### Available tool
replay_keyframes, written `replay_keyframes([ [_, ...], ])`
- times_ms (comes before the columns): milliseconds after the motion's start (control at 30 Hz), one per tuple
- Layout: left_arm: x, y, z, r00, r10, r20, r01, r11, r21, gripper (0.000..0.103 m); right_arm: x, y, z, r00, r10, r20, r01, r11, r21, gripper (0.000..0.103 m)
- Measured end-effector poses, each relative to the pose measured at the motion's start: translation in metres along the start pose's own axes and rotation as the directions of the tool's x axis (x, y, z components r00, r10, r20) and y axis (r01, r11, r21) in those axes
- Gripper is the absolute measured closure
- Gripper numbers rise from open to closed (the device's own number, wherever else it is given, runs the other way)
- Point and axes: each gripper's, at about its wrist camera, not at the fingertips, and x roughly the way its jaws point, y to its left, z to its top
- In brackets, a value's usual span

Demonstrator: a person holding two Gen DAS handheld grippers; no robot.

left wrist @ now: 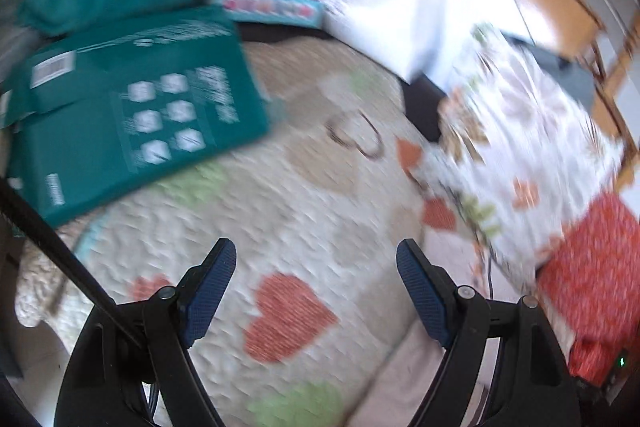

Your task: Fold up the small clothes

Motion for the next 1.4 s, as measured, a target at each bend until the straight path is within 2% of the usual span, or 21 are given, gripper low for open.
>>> replay_keyframes([
  [100, 0.012, -0.029, -0.013, 0.999, -0.013, -0.049, 0.017, 0.996, 0.082, 0.022, 0.015, -0.036, 0.001, 0.995, -0.094, -0.017, 0.094, 0.995, 0.030, 0.096],
  [233, 0.027, -0.053, -0.025, 0.994, -0.010, -0.113, 0.030, 0.985, 0.172, 0.022, 0.038, -0.055, -0.005, 0.972, -0.229, -0.053, 0.228, 0.973, -0.036, 0.093],
  [333, 0.032, -0.058, -0.031, 0.991, -0.001, -0.131, 0.028, 0.979, 0.201, 0.022, 0.032, -0.050, -0.014, 0.956, -0.293, 0.000, 0.291, 0.950, -0.114, 0.088],
  [367, 0.033, -0.058, -0.033, 0.990, -0.004, -0.140, 0.033, 0.979, 0.203, 0.022, 0.027, -0.049, -0.017, 0.955, -0.296, 0.013, 0.295, 0.947, -0.128, 0.084],
  [500, 0.037, -0.056, -0.039, 0.983, -0.019, -0.183, 0.055, 0.979, 0.197, 0.022, -0.006, -0.046, -0.037, 0.973, -0.230, 0.031, 0.232, 0.962, -0.147, 0.067],
  [567, 0.041, -0.054, -0.047, 0.973, -0.029, -0.227, 0.075, 0.978, 0.194, 0.022, -0.018, -0.048, -0.048, 0.981, -0.195, 0.024, 0.196, 0.972, -0.130, 0.063],
  [733, 0.050, -0.056, -0.070, 0.945, -0.039, -0.324, 0.117, 0.967, 0.226, 0.022, -0.030, -0.064, -0.083, 0.997, -0.059, -0.053, 0.057, 0.998, -0.034, 0.063],
  [833, 0.051, -0.060, -0.085, 0.935, -0.026, -0.354, 0.128, 0.955, 0.268, 0.022, -0.029, -0.065, -0.103, 0.996, 0.050, -0.080, -0.048, 0.999, 0.025, 0.063],
  [900, 0.052, -0.061, -0.093, 0.928, -0.025, -0.373, 0.143, 0.946, 0.292, 0.022, -0.025, -0.060, -0.116, 0.992, 0.091, -0.088, -0.088, 0.996, 0.030, 0.063],
  [967, 0.052, -0.060, -0.100, 0.920, -0.025, -0.392, 0.158, 0.938, 0.310, 0.022, -0.016, -0.053, -0.125, 0.991, 0.070, -0.112, -0.070, 0.998, 0.007, 0.063],
  [1067, 0.051, -0.055, -0.108, 0.913, -0.031, -0.407, 0.177, 0.928, 0.327, 0.022, -0.009, -0.055, -0.138, 0.985, -0.124, -0.119, 0.122, 0.992, -0.020, 0.063],
  [1100, 0.050, -0.052, -0.111, 0.912, -0.036, -0.409, 0.185, 0.925, 0.331, 0.022, -0.013, -0.061, -0.144, 0.985, -0.135, -0.108, 0.136, 0.991, 0.006, 0.063],
  [1200, 0.050, -0.045, -0.121, 0.905, -0.048, -0.424, 0.211, 0.914, 0.346, 0.022, -0.030, -0.082, -0.163, 0.996, -0.025, -0.085, 0.036, 0.990, 0.136, 0.060],
  [1267, 0.055, -0.038, -0.130, 0.885, -0.071, -0.459, 0.244, 0.912, 0.329, 0.022, -0.039, -0.095, -0.176, 0.996, 0.054, -0.067, -0.039, 0.976, 0.213, 0.059],
  [1300, 0.055, -0.036, -0.134, 0.886, -0.086, -0.455, 0.256, 0.910, 0.326, 0.022, -0.044, -0.101, -0.183, 0.994, 0.090, -0.054, -0.075, 0.968, 0.241, 0.059],
  [1333, 0.050, -0.035, -0.137, 0.895, -0.099, -0.435, 0.263, 0.904, 0.337, 0.022, -0.048, -0.106, -0.191, 0.989, 0.141, -0.039, -0.125, 0.954, 0.271, 0.058],
  [1400, 0.045, -0.035, -0.143, 0.877, -0.143, -0.458, 0.312, 0.895, 0.318, 0.022, -0.050, -0.109, -0.202, 0.976, 0.217, -0.028, -0.199, 0.932, 0.302, 0.058],
])
